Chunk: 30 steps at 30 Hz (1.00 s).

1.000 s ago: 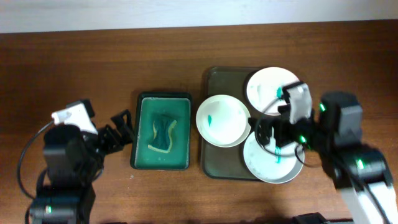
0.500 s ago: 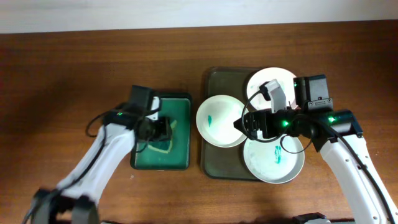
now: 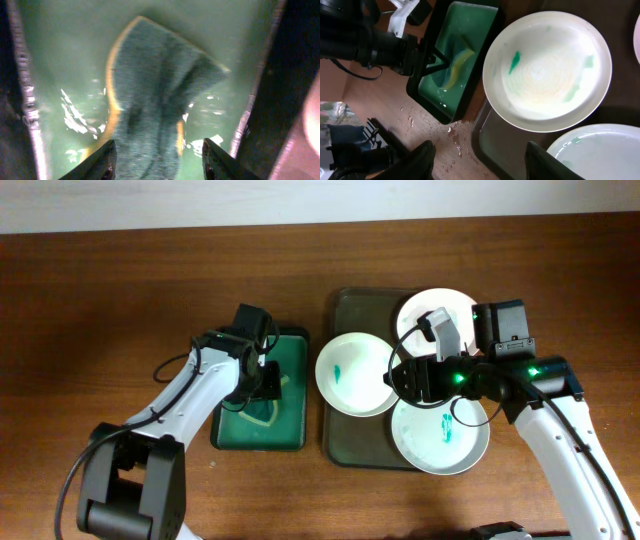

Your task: Clean dirty plates on tray and stack at the side

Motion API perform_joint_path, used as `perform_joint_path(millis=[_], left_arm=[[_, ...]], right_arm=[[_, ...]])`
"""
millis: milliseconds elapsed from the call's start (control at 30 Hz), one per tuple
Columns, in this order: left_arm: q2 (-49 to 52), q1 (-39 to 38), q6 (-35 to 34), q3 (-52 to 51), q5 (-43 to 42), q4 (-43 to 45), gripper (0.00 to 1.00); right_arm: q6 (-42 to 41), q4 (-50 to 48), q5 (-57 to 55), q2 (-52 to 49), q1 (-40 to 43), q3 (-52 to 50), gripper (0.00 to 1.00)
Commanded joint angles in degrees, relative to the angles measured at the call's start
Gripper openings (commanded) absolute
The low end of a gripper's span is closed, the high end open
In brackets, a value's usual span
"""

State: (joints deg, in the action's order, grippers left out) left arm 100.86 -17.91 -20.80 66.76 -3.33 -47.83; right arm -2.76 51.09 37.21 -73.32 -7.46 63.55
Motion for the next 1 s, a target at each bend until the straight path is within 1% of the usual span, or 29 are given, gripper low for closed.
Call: perform_joint_path(millis=[0, 133, 167, 200, 233, 267, 367, 400, 433, 500, 567, 600, 633, 667, 700, 733, 767, 800, 833, 867, 900, 933, 967], left_arm=[[-0.3, 0.4, -0.1, -0.7, 7.4, 3.2, 0.52], [2.3, 0.0, -0.1, -5.0, 4.9, 12.5, 0.43], [3.5, -0.2, 2.0, -5.1, 3.9, 13.4, 0.35], [3.8, -0.3, 3.8, -5.1, 3.1, 13.5, 0.22], [3.8, -0.3, 4.2, -5.0, 3.1, 13.2, 0.04], [3.6, -0.2, 4.2, -4.4, 3.1, 12.3, 0.00], [1.7, -0.2, 4.2, 0.6, 3.1, 6.3, 0.01], [0.6, -0.2, 4.2, 3.0, 3.0, 3.4, 0.13], [-0.3, -0.2, 4.2, 4.6, 3.0, 1.3, 0.36], [-1.0, -0.3, 4.2, 5.1, 1.2, -0.7, 0.47], [-0.9, -0.3, 4.2, 4.0, 1.0, -2.4, 0.50], [-0.8, -0.3, 4.2, 2.8, 1.0, -2.3, 0.50], [-0.6, -0.3, 4.2, 1.1, 1.2, -1.3, 0.49], [-0.5, -0.3, 4.2, -0.9, 1.2, 0.3, 0.46], [-0.5, -0.3, 4.2, -3.6, 1.1, 2.8, 0.40], [-0.5, -0.3, 4.2, -5.6, 1.0, 4.4, 0.36], [-0.5, -0.3, 4.2, -7.8, 0.9, 6.3, 0.33], [-0.5, -0.3, 4.2, -9.6, 1.0, 7.9, 0.25], [-0.5, -0.3, 4.2, -10.6, 1.0, 8.8, 0.09], [-0.5, -0.3, 4.2, -10.6, 1.1, 8.8, 0.00], [-0.6, -0.3, 4.2, -9.5, 1.1, 8.5, 0.00], [-0.7, -0.3, 4.2, -8.1, 0.7, 7.4, 0.00], [-1.0, -0.3, 4.2, -5.9, 0.7, 5.3, 0.00]], right_arm=[[0.4, 0.2, 0.7, 0.2, -0.4, 1.0, 0.59], [0.4, 0.4, 0.7, 0.2, -0.4, 1.0, 0.59], [0.4, 0.6, 0.7, 0.2, -0.4, 1.0, 0.59], [0.4, 1.0, 0.7, 0.2, -0.4, 1.0, 0.59], [0.4, 1.2, 0.7, 0.2, -0.4, 1.0, 0.59], [0.4, 1.4, 0.7, 0.2, -0.4, 1.0, 0.59], [0.4, 1.7, 0.7, 0.2, -0.4, 1.0, 0.59], [0.4, 1.7, 0.5, 0.2, -0.4, 1.0, 0.59], [0.4, 2.1, -0.7, 0.2, -0.4, 1.0, 0.59], [0.3, 2.9, -3.1, 0.2, -0.4, 1.0, 0.59], [0.4, 3.6, -4.6, 0.2, -0.4, 1.0, 0.59], [0.4, 3.7, -4.9, 0.2, -0.4, 1.0, 0.72], [0.4, 3.6, -4.9, 0.2, -0.4, 1.0, 0.89], [0.4, 3.6, -4.9, 0.0, -0.4, 1.0, 0.91], [0.4, 3.7, -4.9, -0.4, -0.4, 1.0, 0.67], [0.4, 4.0, -4.9, -0.9, -0.4, 0.9, 0.58], [0.3, 4.3, -4.9, -1.6, -0.4, 0.8, 0.58], [0.3, 5.1, -4.9, -2.4, -0.4, 0.6, 0.58], [-0.4, 5.7, -4.9, -3.3, -0.4, 0.5, 0.58], [-1.0, 6.3, -4.8, -4.5, -0.4, 0.2, 0.58], [-1.2, 7.0, -4.7, -6.7, -0.4, 0.1, 0.52], [-2.7, 7.1, -4.7, -7.9, -0.4, 0.1, 0.49], [-7.8, 7.5, -4.7, -9.5, -0.6, 0.1, 0.43]])
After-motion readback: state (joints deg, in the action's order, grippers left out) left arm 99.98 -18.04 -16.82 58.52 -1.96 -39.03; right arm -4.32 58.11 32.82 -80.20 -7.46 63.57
